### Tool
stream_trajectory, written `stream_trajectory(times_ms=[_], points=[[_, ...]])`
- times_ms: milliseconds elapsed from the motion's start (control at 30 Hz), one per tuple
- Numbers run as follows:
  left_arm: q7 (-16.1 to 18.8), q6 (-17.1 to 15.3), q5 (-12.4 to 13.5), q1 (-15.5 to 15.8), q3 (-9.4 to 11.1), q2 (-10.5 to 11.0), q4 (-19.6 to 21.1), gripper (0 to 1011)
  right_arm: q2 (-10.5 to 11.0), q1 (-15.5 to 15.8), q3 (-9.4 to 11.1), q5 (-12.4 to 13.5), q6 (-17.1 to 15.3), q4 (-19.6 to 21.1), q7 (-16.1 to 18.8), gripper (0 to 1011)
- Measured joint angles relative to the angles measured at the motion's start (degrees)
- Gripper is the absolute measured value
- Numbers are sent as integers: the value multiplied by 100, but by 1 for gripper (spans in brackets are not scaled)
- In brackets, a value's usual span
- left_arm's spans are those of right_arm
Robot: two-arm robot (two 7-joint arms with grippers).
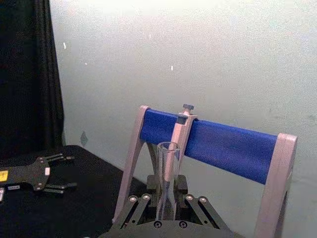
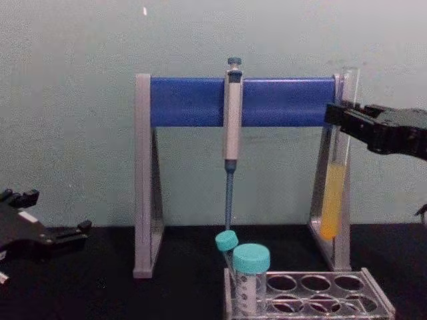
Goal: Pick up the test tube from the test tube rack, shake it, then place it back into the test tube rack.
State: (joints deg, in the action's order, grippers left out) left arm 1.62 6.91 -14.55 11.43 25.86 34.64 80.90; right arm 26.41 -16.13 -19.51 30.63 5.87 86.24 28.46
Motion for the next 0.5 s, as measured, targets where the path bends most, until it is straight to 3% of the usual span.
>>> stream_trajectory(times_ms=[333, 500], points=[[0, 0, 0, 0, 0, 0, 0, 1001, -85, -126, -37, -143, 15, -104, 78, 234], [0, 0, 0, 0, 0, 0, 0, 1001, -111, -229, -159, -150, 34, -179, 317, 234]])
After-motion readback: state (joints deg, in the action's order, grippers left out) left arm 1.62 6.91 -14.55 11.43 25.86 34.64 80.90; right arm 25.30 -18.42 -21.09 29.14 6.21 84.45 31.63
